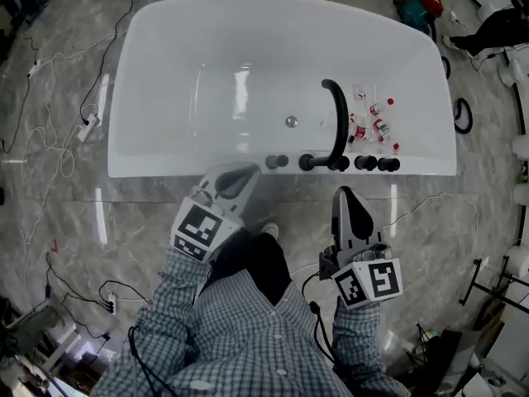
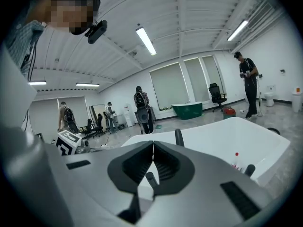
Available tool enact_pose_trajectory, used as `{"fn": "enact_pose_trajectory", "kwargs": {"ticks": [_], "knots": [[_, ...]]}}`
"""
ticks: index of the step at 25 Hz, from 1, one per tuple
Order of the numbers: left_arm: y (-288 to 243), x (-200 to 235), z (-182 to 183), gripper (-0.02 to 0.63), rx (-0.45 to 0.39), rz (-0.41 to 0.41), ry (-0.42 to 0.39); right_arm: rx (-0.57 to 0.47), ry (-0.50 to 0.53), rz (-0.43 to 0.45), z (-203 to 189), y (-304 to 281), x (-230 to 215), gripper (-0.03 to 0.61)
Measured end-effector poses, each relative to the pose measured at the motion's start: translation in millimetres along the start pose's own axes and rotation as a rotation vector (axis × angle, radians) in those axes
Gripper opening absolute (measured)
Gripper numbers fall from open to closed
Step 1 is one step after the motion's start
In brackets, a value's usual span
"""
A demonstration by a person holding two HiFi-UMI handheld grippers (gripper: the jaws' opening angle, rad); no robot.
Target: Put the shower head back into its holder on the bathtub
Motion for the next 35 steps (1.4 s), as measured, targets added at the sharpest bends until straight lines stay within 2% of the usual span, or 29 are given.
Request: {"fn": "enact_pose_trajectory", "kwargs": {"ticks": [4,8,16,24,35], "knots": [[30.5,-17.3,49.8,0.011,-0.077,-0.023,-0.035,-0.047,0.051,0.020,32.6,10.1,12.2,0.015],[64.5,-28.0,84.5,0.011,-0.101,0.001,-0.034,-0.115,0.085,0.028,63.3,26.0,25.9,0.015],[120.8,-41.9,129.6,0.011,-0.195,0.037,-0.072,-0.207,0.186,0.080,116.3,51.8,49.0,0.015],[137.2,-24.4,129.6,0.011,-0.247,0.107,0.047,-0.207,0.184,0.071,113.7,63.0,48.8,0.015],[145.3,-13.6,123.4,0.011,-0.220,0.126,0.043,-0.194,0.160,0.041,104.2,66.7,49.9,0.015]]}}
Point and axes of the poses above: the fingertips, and each gripper's own axes: y backward along the fingers, x to its left, z out of its top, the point moved 8 cm from there along y, backward along the fingers, and after that the axes turned 14 degrees about z, right-handed, at the moved point
